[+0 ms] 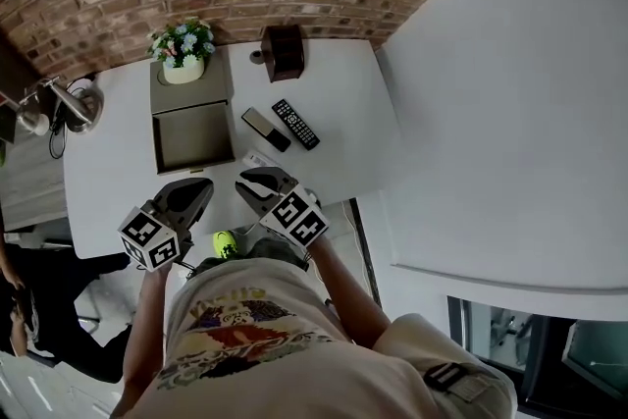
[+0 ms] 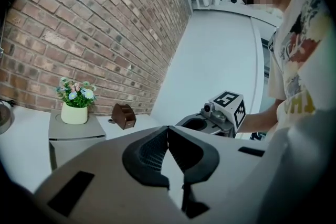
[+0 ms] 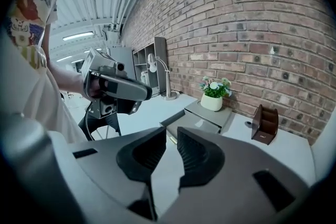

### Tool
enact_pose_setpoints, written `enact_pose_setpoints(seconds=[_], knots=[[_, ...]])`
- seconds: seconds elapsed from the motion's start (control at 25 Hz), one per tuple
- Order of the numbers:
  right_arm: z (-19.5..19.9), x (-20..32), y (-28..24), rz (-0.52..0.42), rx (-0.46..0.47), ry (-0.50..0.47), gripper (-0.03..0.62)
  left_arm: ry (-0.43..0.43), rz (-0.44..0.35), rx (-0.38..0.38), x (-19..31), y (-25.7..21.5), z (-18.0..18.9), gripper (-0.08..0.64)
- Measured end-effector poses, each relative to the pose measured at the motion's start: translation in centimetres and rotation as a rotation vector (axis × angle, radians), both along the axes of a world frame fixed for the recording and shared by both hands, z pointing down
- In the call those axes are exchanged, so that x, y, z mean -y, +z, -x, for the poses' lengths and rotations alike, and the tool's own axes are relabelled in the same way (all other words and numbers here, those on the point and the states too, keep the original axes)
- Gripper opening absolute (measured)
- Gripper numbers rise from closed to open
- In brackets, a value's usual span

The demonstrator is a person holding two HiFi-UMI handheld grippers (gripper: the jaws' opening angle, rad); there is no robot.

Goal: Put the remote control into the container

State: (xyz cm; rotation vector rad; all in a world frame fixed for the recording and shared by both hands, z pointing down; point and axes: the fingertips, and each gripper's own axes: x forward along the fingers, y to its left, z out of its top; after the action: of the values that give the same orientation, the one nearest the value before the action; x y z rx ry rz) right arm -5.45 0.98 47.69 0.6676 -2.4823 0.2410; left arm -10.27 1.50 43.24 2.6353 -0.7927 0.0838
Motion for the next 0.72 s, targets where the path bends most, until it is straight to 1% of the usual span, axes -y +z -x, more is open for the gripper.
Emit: enact_pose_setpoints(seconds=[0.16,0.4,0.72], knots=[[0.5,0.8,0.7,0.017,-0.037,0.016,0.073,0.012,0.012,0.000,1.0,0.6,0.8,0.005],[-0.3,2.5,2.4,0.024,-0.116,0.046,0.135,0.012,0.021,-0.002,2.0,1.6,1.2,0.005],[-3.4,4.7,4.7,0.068,-0.156,0.072,0.181,-0.022,0.062,0.009,3.9,2.7,0.9,0.005]])
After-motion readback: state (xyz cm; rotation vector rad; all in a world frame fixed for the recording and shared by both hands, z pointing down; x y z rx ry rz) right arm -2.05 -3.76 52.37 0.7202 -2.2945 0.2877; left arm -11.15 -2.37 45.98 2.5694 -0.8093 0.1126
